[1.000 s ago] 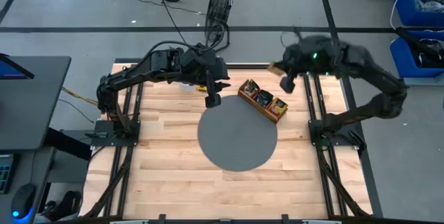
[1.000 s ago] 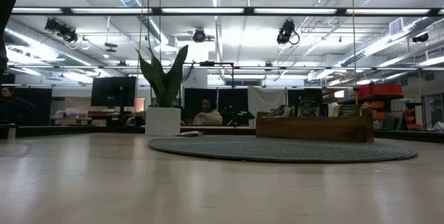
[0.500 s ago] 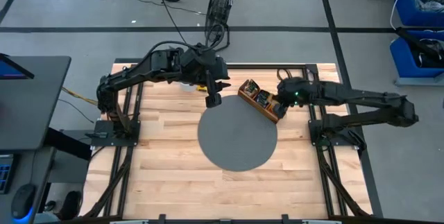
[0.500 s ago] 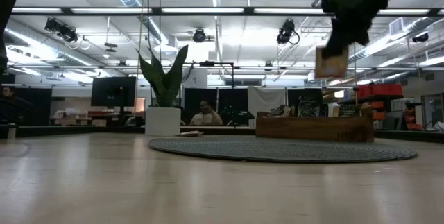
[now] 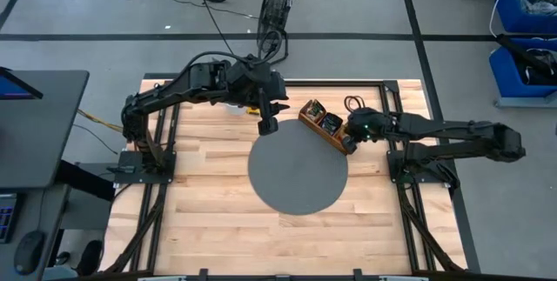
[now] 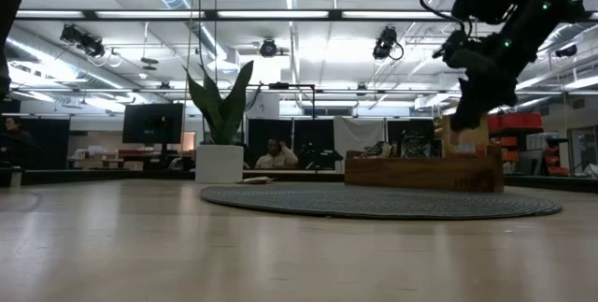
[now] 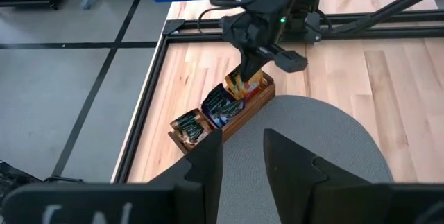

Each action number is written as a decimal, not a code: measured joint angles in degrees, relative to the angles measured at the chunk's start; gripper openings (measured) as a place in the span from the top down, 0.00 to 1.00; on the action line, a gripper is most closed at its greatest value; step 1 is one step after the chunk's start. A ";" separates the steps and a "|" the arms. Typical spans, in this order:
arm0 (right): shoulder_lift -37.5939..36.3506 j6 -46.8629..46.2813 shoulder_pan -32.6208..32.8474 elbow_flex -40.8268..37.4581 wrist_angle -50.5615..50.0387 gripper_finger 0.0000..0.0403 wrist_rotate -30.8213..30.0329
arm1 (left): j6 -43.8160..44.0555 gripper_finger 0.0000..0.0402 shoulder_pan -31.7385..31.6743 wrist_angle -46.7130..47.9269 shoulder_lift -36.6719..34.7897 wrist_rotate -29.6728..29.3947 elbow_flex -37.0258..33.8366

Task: Pick & Place Tea
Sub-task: Put the yellow tea bag into the right section of the wooden organizer

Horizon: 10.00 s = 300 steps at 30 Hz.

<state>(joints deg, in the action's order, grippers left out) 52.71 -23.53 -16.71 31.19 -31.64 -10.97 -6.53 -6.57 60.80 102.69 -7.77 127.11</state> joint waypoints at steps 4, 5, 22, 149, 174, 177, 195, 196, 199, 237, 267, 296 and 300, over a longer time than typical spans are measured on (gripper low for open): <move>0.00 0.53 -1.06 -2.00 0.88 1.00 -0.03 | 0.03 0.73 0.02 -0.06 0.05 0.00 0.00; 0.00 1.23 -1.28 -2.56 1.83 1.00 0.00 | 0.03 0.73 0.00 -0.14 0.07 0.00 0.00; 0.00 2.14 -5.01 -4.96 5.07 0.87 1.34 | 1.02 0.73 0.00 -0.17 0.18 0.00 -0.02; 5.44 18.09 -6.36 13.27 13.35 0.57 16.56 | -34.24 0.99 -17.27 -12.43 14.86 -2.29 -35.71; 5.42 21.88 -6.33 13.27 13.50 0.57 19.57 | -39.65 0.36 -19.19 -8.61 14.71 3.02 -35.74; 5.42 21.22 -6.34 13.27 13.57 0.57 19.59 | -41.89 0.34 -19.87 -9.48 15.46 2.90 -35.77; 5.64 20.90 -6.32 13.27 15.10 0.57 19.57 | -57.09 0.35 -21.86 -9.07 15.83 2.78 -35.76; 5.72 20.90 -6.34 13.27 15.04 0.57 19.57 | -56.90 0.35 -21.77 -9.32 15.83 2.81 -35.76; 6.30 20.93 -6.32 13.27 14.99 0.57 19.59 | -55.66 0.35 -21.70 -9.77 15.83 2.89 -35.76; 7.22 22.53 -6.32 13.27 13.24 0.57 25.60 | -54.61 0.35 -15.71 -9.00 20.86 -11.18 -35.15; 7.21 22.12 -6.27 13.27 11.82 0.57 25.56 | -40.70 0.35 -18.78 -12.53 22.60 -2.65 -35.08; 7.21 22.14 -6.27 13.27 11.80 0.57 25.56 | -40.23 0.46 -18.38 -7.47 22.03 -6.87 -35.17; 7.21 22.14 -6.27 13.27 11.80 0.57 25.56 | -40.53 0.47 -19.40 -7.39 22.06 -3.32 -35.17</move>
<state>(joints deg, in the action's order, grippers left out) 59.92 -1.39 -22.98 44.47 -19.84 14.59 -47.06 -25.97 53.41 124.75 -11.09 91.94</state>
